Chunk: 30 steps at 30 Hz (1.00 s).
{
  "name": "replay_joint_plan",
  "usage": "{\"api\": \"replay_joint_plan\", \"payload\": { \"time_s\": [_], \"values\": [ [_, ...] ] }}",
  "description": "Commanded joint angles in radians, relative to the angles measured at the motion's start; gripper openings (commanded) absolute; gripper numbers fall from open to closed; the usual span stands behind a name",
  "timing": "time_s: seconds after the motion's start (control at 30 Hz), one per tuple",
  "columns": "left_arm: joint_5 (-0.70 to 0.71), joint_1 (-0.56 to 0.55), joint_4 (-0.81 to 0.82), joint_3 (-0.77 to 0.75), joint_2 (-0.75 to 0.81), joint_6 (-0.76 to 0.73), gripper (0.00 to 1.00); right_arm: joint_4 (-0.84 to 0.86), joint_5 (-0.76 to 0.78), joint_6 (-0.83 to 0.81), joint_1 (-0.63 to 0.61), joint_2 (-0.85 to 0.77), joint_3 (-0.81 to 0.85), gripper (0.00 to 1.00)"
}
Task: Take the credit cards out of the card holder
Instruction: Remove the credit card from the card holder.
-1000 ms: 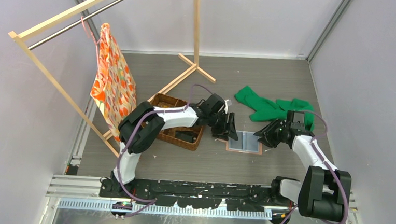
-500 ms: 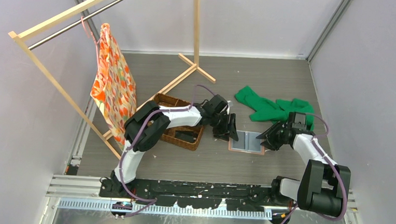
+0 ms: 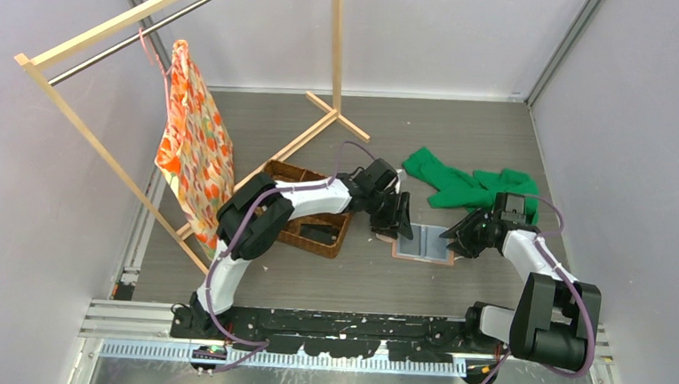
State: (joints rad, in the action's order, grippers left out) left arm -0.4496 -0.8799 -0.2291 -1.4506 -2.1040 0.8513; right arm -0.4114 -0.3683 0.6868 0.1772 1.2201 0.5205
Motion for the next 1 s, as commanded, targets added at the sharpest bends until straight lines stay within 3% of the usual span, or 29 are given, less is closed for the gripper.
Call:
{"api": "replay_joint_plan", "payload": {
  "time_s": [0.0, 0.63, 0.97],
  "values": [
    [0.045, -0.025, -0.034, -0.048, 0.033, -0.047, 0.51, 0.018, 0.006, -0.008, 0.003, -0.003, -0.010, 0.42],
    [0.054, -0.042, -0.065, -0.093, 0.012, -0.066, 0.51, -0.040, 0.108, -0.008, 0.003, -0.078, 0.021, 0.42],
    [0.020, -0.042, -0.059, -0.132, -0.034, -0.064, 0.51, 0.031, -0.010, 0.019, 0.004, -0.058, -0.031, 0.41]
  ]
}}
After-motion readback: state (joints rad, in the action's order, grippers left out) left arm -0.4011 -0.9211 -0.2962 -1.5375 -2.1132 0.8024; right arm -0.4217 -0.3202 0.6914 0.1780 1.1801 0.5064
